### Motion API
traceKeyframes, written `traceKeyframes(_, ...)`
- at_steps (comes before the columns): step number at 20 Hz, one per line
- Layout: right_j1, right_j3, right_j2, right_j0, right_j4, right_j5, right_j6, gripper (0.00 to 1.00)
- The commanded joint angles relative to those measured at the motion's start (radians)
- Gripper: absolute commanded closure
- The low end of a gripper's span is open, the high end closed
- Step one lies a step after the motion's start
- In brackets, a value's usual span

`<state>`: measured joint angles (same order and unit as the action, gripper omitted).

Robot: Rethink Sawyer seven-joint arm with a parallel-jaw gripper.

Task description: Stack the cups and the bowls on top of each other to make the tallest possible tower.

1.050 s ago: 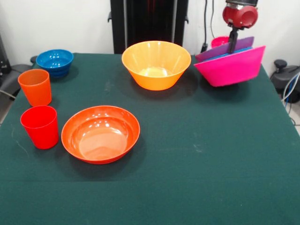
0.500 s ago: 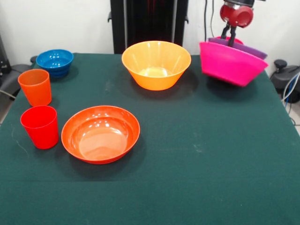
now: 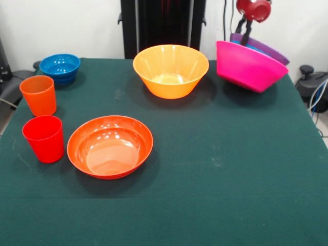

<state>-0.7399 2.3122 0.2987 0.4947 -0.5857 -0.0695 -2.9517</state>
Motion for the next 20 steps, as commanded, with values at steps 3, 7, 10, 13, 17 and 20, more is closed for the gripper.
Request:
traceKeyframes(3,-0.028,-0.142,0.209,0.143,0.042,0.422,-0.106,0.0)
traceKeyframes(7,-0.098,-0.179,0.3,0.143,0.148,0.526,-0.01,0.0)
traceKeyframes(10,-0.149,-0.187,0.328,0.095,0.233,0.548,0.091,0.0)
traceKeyframes(13,-0.176,-0.208,0.339,0.044,0.323,0.557,0.158,0.0)
traceKeyframes(17,-0.186,-0.228,0.31,-0.011,0.403,0.54,0.159,0.0)
traceKeyframes(20,-0.181,-0.24,0.283,-0.036,0.44,0.519,0.122,0.0)
